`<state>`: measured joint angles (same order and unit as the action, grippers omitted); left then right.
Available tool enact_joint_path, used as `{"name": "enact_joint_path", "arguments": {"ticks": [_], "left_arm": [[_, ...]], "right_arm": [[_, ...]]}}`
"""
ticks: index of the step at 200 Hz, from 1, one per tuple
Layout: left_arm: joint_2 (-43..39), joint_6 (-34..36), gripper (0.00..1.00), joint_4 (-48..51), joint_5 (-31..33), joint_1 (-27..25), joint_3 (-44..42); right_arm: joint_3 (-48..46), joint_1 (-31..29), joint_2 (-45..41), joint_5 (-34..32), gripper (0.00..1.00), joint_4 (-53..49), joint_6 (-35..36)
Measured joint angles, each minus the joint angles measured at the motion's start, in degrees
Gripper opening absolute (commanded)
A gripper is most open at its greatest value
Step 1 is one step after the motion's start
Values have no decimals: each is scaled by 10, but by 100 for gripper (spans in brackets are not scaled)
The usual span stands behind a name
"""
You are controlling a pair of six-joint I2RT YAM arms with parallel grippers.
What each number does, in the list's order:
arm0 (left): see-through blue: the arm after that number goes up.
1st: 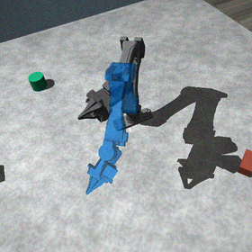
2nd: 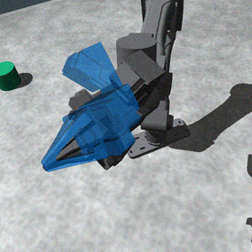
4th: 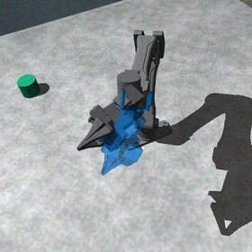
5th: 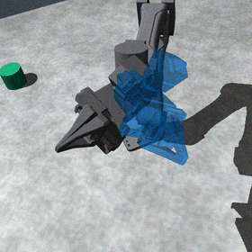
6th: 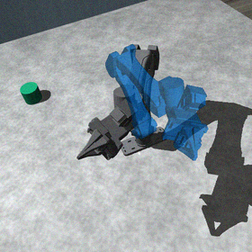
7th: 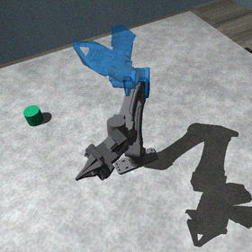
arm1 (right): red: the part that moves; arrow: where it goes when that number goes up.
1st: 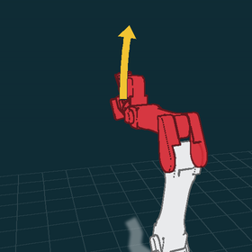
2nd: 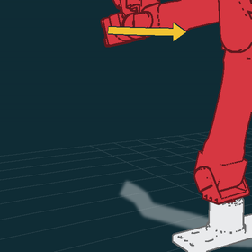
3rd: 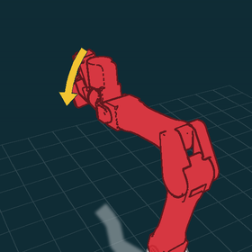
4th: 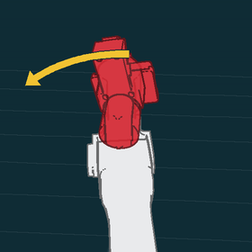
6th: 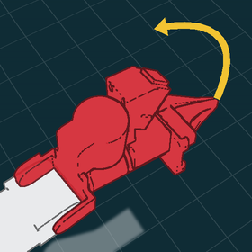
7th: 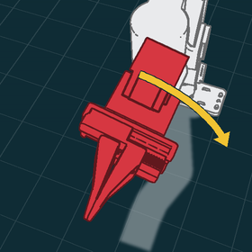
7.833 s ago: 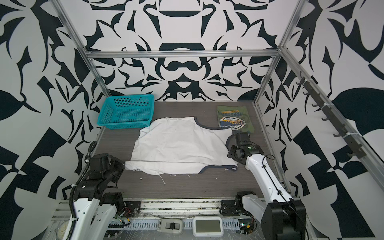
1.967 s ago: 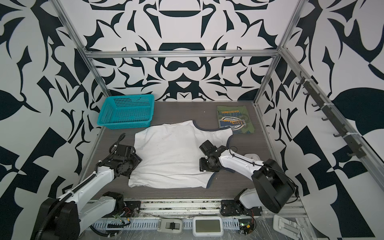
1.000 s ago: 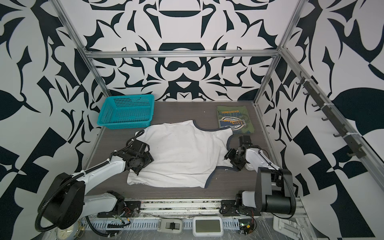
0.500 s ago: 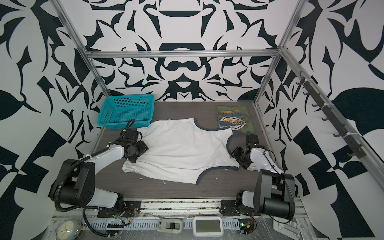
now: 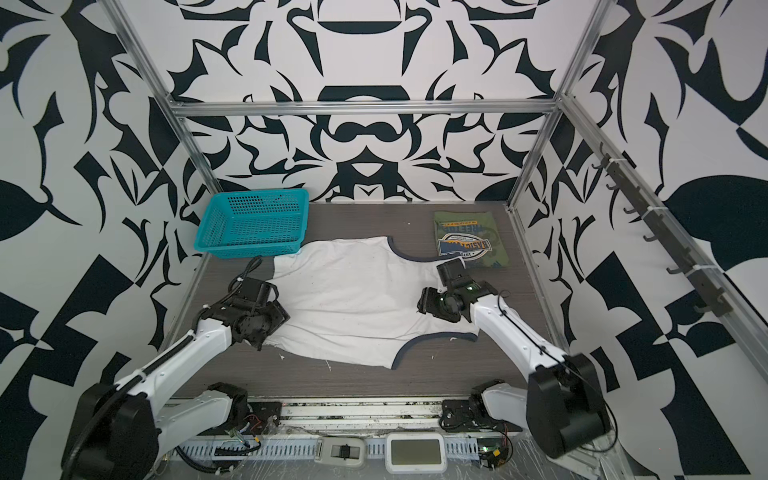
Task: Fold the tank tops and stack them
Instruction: 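Grasp the near edge of the tank top with both grippers, then lift the near edge with both grippers and fold it over toward the far edge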
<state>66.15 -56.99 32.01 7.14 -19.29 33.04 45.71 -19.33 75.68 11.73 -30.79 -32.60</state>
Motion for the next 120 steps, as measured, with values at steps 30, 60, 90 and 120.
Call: {"name": "enact_joint_path", "arguments": {"ticks": [30, 60, 90, 120], "left_arm": [[37, -7, 76, -2, -11, -33, -4], [21, -27, 77, -11, -8, -34, -20], [-43, -66, 75, -16, -5, -37, -62], [-159, -137, 74, 18, 1, -84, -112]], "right_arm": [[21, -24, 101, -5, 64, 28, -1], [14, -38, 133, -22, 60, 26, -9], [-9, -44, 112, -46, 60, 24, -23], [-67, -44, 49, -65, 61, 21, -48]]}}
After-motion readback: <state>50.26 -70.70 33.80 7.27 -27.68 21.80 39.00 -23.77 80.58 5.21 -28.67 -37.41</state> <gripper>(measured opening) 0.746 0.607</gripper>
